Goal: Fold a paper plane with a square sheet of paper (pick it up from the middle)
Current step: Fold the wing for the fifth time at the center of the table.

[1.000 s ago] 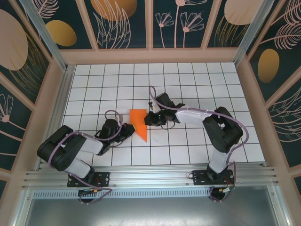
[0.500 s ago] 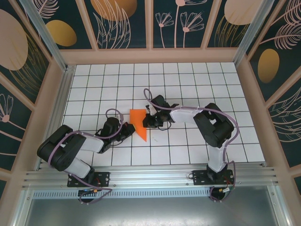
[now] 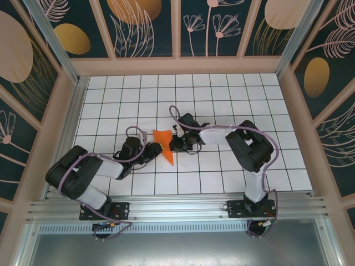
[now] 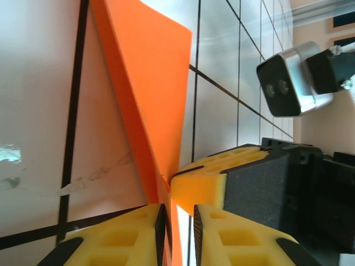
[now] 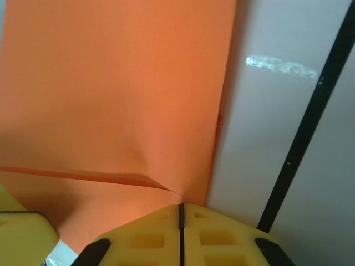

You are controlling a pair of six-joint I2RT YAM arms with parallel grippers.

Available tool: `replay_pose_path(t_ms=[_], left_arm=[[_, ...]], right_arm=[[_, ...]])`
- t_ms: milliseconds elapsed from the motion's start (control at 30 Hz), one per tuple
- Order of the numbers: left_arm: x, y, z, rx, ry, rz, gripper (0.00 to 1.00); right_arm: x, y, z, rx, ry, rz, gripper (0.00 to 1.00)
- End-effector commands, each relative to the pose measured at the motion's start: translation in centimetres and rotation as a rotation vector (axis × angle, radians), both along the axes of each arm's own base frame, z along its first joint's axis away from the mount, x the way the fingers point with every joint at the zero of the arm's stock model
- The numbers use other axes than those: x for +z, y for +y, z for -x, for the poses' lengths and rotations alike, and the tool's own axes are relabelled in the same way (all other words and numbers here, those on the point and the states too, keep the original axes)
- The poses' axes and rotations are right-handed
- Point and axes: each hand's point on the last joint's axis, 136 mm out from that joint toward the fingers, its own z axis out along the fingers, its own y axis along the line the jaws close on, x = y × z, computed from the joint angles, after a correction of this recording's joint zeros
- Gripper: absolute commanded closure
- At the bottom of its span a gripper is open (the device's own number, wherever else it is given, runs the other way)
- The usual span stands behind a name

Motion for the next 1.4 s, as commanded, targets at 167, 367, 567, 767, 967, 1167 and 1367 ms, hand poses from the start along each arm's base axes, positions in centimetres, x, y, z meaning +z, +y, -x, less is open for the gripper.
replay_pose_path(t_ms=[167,367,567,767,967,1167,1367], left_arm=[[2.0,-1.1,-0.7,-0.008,-0.035,0.076,0.75],[2.4,-1.0,-1.0,0.012,-0.035,0.087,0.76],[1.3,-0.7,-1.0,0.034,0.004,0.063,0.82],[-0.4,-0.2,-1.3,0.052,0.054,-0.018,0.84],[-0.9,0.2,-1.2,0.045,0.061,-0.073,0.74],[-1.5,0.2,-1.3,0.043,0.074,-0.091,0.75],[-2.3,1.0,-1.9,0.064,0.083,-0.194,0.9]], right_arm=[[-2.9,-1.5,0.9,-0.02,0.05,0.103,0.82],[-4.2,-2.8,1.3,0.004,-0.009,0.23,0.77],[-5.1,-3.8,1.5,0.046,-0.111,0.35,0.78],[-3.4,-2.4,1.2,0.06,-0.143,0.295,0.79],[0.9,0.4,0.1,0.03,-0.154,0.129,0.79],[1.5,0.7,0.3,0.021,-0.133,0.091,0.8],[4.3,1.2,-0.5,-0.012,-0.139,-0.005,0.81]])
